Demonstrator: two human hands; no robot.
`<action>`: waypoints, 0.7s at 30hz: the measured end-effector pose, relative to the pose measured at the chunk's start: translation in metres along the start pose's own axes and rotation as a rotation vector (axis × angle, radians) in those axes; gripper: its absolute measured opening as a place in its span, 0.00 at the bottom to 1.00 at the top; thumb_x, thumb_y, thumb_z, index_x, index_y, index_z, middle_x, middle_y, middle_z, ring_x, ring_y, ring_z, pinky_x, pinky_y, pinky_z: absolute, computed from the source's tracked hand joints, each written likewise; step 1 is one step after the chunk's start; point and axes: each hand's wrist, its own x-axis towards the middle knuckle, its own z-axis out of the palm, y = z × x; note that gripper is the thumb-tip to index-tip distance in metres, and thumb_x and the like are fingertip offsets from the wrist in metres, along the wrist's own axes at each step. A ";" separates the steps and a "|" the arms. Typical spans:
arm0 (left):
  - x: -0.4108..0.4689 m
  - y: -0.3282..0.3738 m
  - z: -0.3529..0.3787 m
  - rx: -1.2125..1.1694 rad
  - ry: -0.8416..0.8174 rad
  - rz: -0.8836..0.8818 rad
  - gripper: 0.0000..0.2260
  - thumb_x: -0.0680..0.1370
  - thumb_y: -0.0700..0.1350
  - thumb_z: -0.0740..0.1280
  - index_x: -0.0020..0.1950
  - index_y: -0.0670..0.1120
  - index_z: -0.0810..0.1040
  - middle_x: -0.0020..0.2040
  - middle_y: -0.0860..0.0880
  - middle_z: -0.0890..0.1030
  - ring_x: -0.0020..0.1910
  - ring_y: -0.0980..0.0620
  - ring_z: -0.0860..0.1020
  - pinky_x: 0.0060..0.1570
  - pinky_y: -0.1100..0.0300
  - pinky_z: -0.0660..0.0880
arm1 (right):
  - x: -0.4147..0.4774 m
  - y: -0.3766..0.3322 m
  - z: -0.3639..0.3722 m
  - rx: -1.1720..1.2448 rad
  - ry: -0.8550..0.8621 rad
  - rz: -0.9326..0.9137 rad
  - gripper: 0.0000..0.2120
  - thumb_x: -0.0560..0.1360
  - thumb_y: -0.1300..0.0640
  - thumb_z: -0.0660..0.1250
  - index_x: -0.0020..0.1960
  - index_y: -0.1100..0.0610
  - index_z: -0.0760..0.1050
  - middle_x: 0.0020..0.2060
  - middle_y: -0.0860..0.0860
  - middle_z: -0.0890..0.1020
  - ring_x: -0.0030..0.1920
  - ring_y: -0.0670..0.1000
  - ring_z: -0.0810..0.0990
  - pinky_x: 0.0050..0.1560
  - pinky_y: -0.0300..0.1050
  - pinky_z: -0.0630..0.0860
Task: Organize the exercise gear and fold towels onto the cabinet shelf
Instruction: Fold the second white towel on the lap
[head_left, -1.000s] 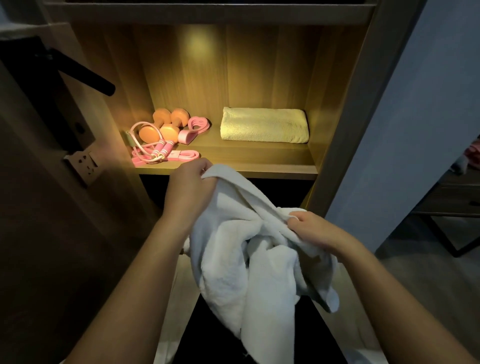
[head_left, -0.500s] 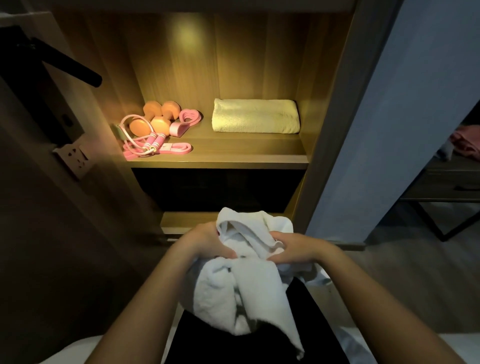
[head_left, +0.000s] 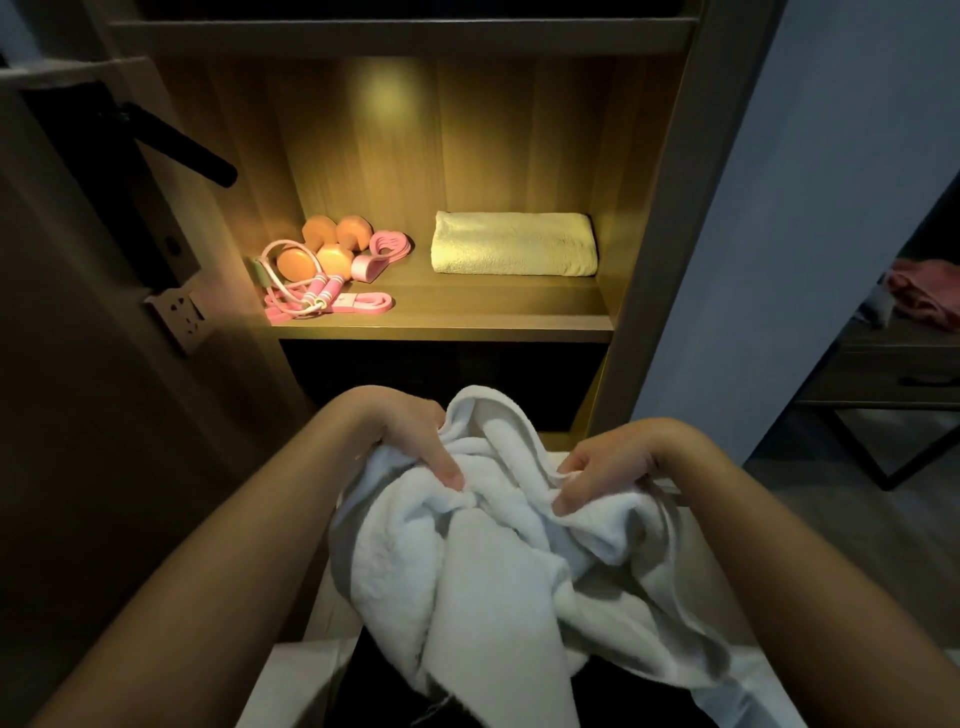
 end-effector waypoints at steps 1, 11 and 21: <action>0.000 0.000 -0.003 0.049 0.124 -0.010 0.12 0.69 0.57 0.76 0.46 0.54 0.79 0.45 0.55 0.82 0.47 0.53 0.81 0.46 0.59 0.77 | -0.002 0.000 -0.001 -0.051 0.089 0.004 0.27 0.71 0.39 0.71 0.65 0.49 0.73 0.60 0.48 0.78 0.54 0.50 0.79 0.58 0.47 0.77; -0.011 0.015 -0.023 -0.036 0.680 0.114 0.13 0.68 0.58 0.72 0.44 0.50 0.82 0.42 0.51 0.82 0.42 0.52 0.80 0.40 0.56 0.76 | -0.005 -0.038 -0.001 0.634 0.899 -0.458 0.12 0.74 0.62 0.59 0.44 0.54 0.82 0.39 0.50 0.85 0.44 0.53 0.83 0.44 0.46 0.77; -0.021 -0.033 -0.003 -0.365 0.933 0.023 0.13 0.73 0.57 0.72 0.41 0.47 0.82 0.37 0.48 0.82 0.40 0.48 0.80 0.36 0.58 0.73 | -0.027 -0.029 -0.006 1.503 0.660 -0.440 0.07 0.65 0.64 0.60 0.42 0.61 0.72 0.33 0.55 0.72 0.33 0.53 0.73 0.36 0.46 0.69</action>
